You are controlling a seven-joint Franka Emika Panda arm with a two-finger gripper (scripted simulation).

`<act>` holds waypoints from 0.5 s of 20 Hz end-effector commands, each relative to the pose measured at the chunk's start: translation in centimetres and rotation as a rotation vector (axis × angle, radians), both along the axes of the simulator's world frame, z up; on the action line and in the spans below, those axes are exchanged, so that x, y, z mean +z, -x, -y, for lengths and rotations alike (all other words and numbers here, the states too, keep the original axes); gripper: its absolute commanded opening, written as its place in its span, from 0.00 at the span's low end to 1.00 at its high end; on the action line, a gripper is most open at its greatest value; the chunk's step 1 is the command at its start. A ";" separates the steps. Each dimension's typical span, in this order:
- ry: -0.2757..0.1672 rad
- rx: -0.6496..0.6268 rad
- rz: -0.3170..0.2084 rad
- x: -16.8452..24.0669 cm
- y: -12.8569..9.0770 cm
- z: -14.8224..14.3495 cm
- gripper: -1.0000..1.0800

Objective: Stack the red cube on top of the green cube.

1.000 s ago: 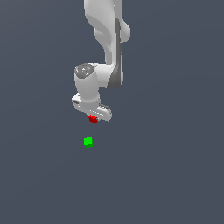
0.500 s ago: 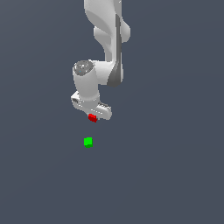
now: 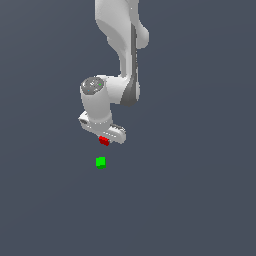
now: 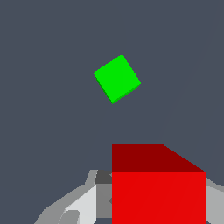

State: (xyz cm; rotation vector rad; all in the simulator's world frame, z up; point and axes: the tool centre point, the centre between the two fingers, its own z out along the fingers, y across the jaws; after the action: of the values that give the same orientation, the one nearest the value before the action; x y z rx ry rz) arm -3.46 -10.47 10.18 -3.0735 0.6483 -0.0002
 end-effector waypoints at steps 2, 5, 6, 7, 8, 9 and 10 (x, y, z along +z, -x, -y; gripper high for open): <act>0.000 0.000 0.000 -0.7 -1.6 0.4 0.00; 0.000 0.000 0.000 -1.4 -3.2 0.8 0.00; 0.000 0.000 0.000 -1.7 -3.8 1.0 0.00; 0.000 0.000 0.000 -1.9 -4.3 1.1 0.00; 0.000 0.000 0.000 -2.1 -4.8 1.2 0.00; 0.000 0.000 0.000 -2.3 -5.2 1.3 0.00; 0.000 0.000 0.000 -2.5 -5.7 1.5 0.00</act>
State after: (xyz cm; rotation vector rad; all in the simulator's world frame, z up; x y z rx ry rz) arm 1.45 -11.75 7.95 -3.0735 0.6485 0.0008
